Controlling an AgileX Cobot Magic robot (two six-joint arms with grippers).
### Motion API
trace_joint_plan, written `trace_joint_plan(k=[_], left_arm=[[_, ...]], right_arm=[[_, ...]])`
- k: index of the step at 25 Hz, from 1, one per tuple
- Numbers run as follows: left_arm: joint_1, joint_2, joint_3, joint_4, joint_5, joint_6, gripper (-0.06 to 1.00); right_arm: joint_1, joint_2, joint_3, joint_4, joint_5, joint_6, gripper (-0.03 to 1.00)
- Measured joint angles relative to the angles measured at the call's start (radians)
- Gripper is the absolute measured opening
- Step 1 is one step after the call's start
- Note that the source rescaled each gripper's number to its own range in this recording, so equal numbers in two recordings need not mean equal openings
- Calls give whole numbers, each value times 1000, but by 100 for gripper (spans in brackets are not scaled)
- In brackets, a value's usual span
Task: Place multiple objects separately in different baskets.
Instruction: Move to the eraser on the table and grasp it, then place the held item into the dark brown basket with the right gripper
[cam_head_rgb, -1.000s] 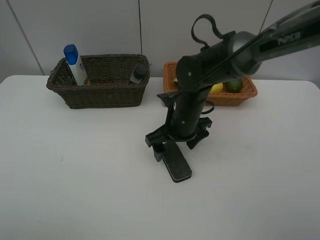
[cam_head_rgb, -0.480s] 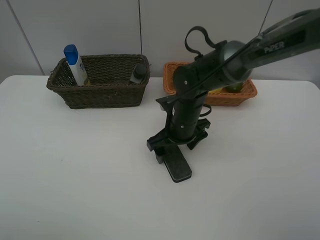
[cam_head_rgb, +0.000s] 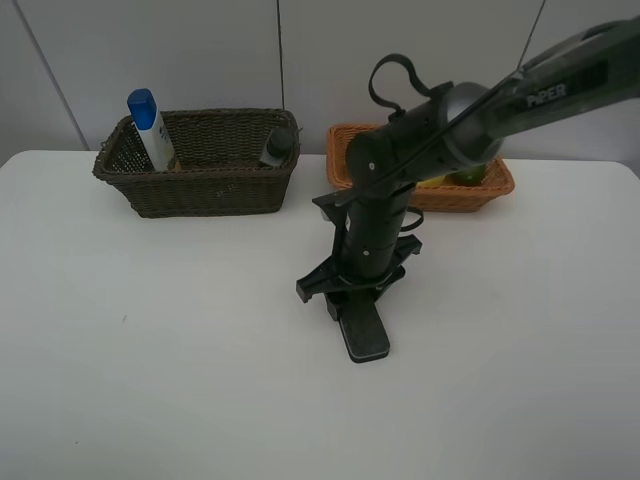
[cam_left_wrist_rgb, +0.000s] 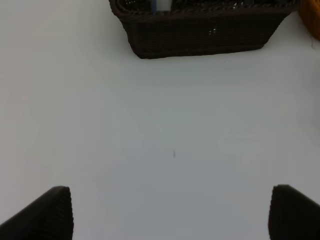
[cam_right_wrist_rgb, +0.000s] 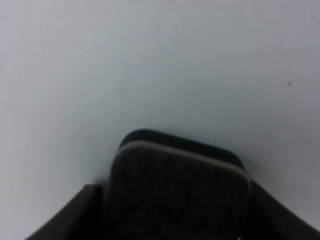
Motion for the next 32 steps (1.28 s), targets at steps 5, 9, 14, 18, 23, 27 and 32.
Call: trace_joint_plan(k=[5,9,14,18,23,27,32], left_arm=[[0,0,0,0,0,0,100],[0,0,0,0,0,0,100],[0,0,0,0,0,0,100],[0,0,0,0,0,0,100],[0,0,0,0,0,0,100],[0,0,0,0,0,0,100],[0,0,0,0,0,0,100]], right_arm=[[0,-126,0,-7,40,0,33],[0,-264,-85,-27,-6,0,33],[0,-269,-264,-66,-126,0,33],[0,-169,-426,-105,-244,0,33],[0,1,-594,-101,-450,0,33],[0,97,-621,-94,-705,0,33],[0,182,-623,-94,-880,0,33]])
